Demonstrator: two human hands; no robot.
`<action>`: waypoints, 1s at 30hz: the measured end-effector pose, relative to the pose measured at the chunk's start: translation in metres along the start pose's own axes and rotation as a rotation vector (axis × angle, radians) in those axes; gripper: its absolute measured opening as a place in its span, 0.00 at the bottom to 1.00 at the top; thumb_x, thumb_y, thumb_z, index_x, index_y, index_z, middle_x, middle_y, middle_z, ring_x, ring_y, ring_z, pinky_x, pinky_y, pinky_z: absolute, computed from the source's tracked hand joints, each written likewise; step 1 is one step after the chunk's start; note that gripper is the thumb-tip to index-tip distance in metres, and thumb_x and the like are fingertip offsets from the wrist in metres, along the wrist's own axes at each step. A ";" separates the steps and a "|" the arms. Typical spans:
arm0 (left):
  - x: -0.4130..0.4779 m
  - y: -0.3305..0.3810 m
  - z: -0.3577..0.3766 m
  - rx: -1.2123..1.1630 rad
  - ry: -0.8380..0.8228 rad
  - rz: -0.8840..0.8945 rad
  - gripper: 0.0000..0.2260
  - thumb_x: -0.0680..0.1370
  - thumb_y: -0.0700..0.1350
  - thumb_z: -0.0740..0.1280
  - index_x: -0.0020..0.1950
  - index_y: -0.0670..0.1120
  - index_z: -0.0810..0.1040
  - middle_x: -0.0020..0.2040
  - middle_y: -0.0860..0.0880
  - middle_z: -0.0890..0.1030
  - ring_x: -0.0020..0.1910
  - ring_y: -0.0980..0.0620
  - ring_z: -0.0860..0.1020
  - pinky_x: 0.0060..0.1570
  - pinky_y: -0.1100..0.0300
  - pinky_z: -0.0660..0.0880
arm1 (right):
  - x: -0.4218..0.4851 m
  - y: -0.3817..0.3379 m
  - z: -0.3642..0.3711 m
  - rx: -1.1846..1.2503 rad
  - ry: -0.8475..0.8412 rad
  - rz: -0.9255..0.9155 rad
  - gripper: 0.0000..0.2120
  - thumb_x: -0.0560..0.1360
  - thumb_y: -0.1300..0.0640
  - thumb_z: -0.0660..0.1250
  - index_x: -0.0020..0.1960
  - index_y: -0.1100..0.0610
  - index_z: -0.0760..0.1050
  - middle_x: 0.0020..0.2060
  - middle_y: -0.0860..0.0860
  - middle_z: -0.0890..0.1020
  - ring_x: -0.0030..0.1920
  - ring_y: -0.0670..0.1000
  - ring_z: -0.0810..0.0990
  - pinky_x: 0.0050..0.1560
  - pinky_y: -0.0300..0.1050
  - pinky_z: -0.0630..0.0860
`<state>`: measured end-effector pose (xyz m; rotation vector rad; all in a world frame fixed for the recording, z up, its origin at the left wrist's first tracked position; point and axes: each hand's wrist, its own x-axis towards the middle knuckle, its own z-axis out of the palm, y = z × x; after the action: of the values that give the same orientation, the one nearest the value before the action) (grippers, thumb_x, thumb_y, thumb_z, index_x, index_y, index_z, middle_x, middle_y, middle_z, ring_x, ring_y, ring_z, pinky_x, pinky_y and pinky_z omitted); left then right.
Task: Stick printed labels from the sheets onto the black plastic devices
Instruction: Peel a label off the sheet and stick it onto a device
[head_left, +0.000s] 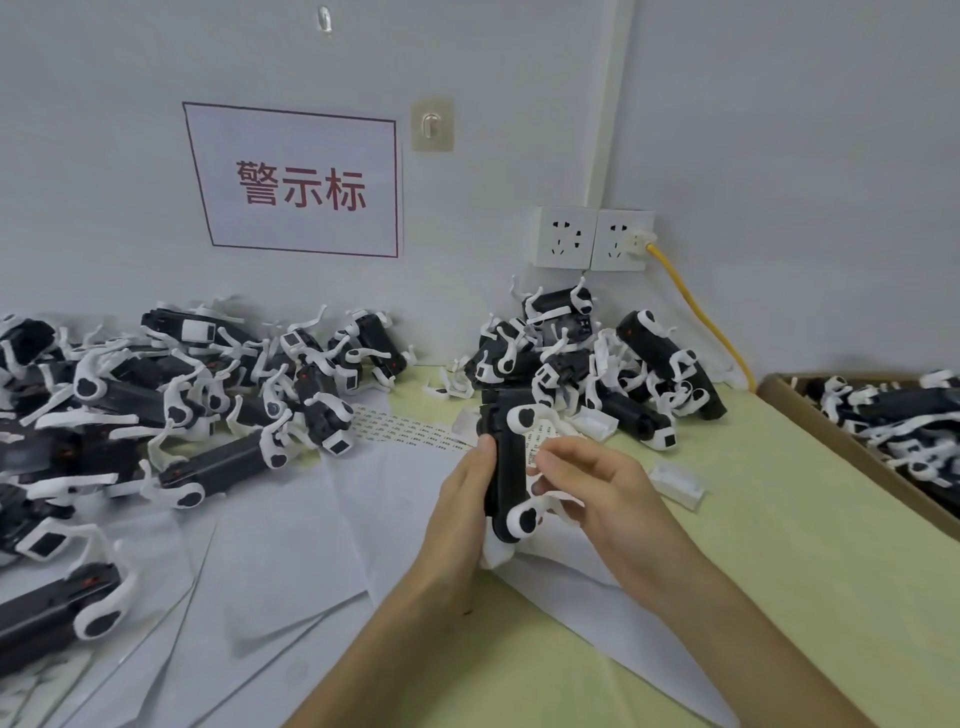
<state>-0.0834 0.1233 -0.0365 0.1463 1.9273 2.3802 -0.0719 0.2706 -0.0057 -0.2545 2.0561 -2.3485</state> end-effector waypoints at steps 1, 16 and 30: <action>-0.001 -0.001 0.001 0.015 -0.001 0.004 0.30 0.76 0.72 0.58 0.62 0.50 0.82 0.57 0.44 0.85 0.60 0.44 0.83 0.67 0.42 0.74 | 0.000 0.000 0.000 -0.005 0.031 0.005 0.11 0.64 0.46 0.75 0.44 0.50 0.86 0.39 0.49 0.84 0.42 0.46 0.82 0.47 0.43 0.75; -0.007 -0.008 0.009 0.097 0.059 0.118 0.26 0.74 0.69 0.56 0.58 0.53 0.80 0.52 0.52 0.85 0.54 0.54 0.83 0.59 0.54 0.77 | 0.003 0.014 0.005 0.038 0.119 0.071 0.10 0.79 0.56 0.70 0.54 0.62 0.83 0.47 0.57 0.86 0.44 0.50 0.83 0.47 0.42 0.79; -0.008 -0.015 0.010 0.121 0.045 0.215 0.22 0.77 0.66 0.56 0.56 0.51 0.77 0.47 0.57 0.83 0.49 0.62 0.81 0.45 0.73 0.72 | 0.002 0.016 0.007 -0.061 0.189 -0.011 0.06 0.79 0.57 0.70 0.51 0.58 0.84 0.43 0.51 0.86 0.39 0.45 0.82 0.41 0.34 0.75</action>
<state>-0.0738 0.1353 -0.0488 0.3256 2.1789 2.4119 -0.0750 0.2609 -0.0203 -0.0449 2.2153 -2.4039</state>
